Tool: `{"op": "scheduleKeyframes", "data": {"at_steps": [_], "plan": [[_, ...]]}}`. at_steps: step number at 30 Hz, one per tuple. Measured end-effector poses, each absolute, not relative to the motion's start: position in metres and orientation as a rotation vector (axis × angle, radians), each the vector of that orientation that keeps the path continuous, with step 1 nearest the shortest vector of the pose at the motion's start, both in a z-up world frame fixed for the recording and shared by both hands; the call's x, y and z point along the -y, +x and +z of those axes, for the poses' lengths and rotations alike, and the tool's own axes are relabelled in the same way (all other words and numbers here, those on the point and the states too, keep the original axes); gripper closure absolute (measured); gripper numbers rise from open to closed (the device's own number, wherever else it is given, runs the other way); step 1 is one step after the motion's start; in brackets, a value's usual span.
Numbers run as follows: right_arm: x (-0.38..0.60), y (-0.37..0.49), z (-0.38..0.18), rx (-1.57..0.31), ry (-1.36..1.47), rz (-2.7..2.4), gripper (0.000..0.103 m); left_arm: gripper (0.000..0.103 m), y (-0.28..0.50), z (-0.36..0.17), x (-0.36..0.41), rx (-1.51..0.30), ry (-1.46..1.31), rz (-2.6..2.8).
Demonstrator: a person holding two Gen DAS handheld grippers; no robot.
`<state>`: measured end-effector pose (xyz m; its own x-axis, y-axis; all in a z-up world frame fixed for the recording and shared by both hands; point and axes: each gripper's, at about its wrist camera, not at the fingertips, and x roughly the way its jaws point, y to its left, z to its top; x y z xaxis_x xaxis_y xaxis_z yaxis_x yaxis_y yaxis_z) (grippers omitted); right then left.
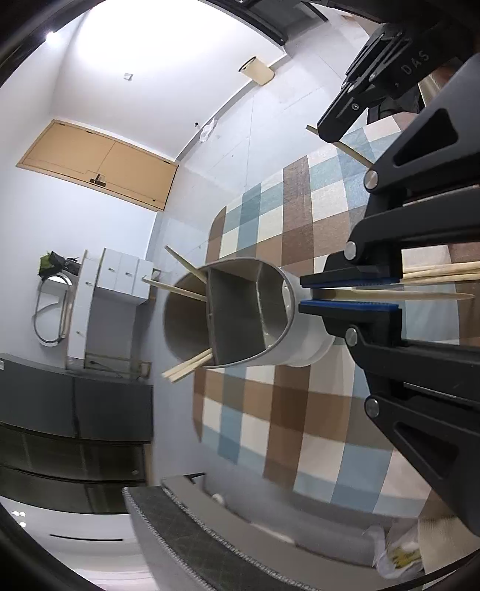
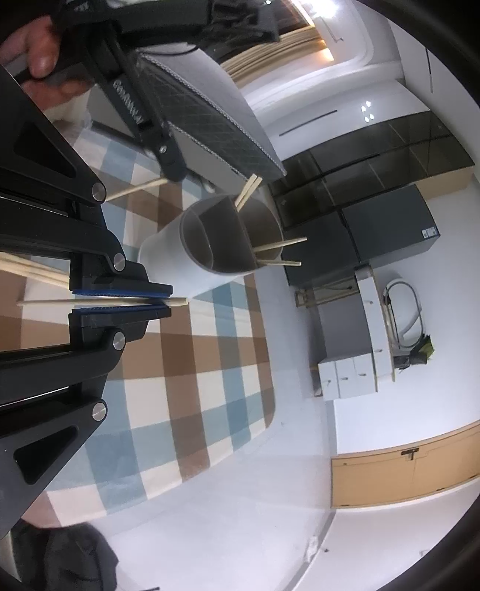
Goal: Organize utensils
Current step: 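Lift the chopsticks with both grippers and carry them over the holder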
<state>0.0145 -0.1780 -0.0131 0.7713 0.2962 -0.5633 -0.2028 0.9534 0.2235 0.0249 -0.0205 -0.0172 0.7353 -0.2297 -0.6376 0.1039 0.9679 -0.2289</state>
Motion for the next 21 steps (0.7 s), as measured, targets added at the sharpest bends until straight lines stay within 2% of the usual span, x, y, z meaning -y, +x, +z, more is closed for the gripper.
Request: {"op": "scheduleKeyframes", "data": {"at_steps": [21], "plan": [[0.178,-0.003,0.000,-0.568,0.126,0.252,0.100,0.101,0.004,0.005,0.021,-0.743,-0.135,-0.158]]}}
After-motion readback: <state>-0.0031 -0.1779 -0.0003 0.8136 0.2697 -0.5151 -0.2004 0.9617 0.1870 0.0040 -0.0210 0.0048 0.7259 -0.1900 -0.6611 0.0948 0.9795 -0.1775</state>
